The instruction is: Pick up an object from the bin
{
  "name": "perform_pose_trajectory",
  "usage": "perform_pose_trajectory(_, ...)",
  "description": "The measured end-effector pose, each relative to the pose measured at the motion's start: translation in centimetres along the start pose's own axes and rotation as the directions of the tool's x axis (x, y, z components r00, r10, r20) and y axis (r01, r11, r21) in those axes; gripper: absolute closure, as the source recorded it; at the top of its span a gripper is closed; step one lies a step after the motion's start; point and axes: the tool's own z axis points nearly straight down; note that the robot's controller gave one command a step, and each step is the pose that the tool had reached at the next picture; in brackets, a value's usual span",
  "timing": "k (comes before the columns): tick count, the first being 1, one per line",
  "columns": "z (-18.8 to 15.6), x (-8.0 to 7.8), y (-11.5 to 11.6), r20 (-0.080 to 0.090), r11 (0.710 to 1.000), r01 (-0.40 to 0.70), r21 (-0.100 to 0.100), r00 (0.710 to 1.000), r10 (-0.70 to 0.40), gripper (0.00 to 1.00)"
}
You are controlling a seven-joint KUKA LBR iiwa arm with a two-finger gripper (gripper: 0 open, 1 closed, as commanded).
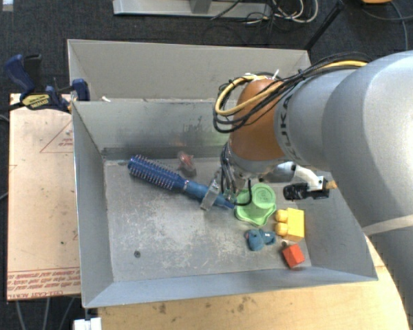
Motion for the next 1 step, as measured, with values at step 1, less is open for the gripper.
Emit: perform_pose_trajectory(1, -8.61, -0.15, 0.19, 0.008, 1.000, 0.003, -0.005, 1.000, -0.003, 1.00)
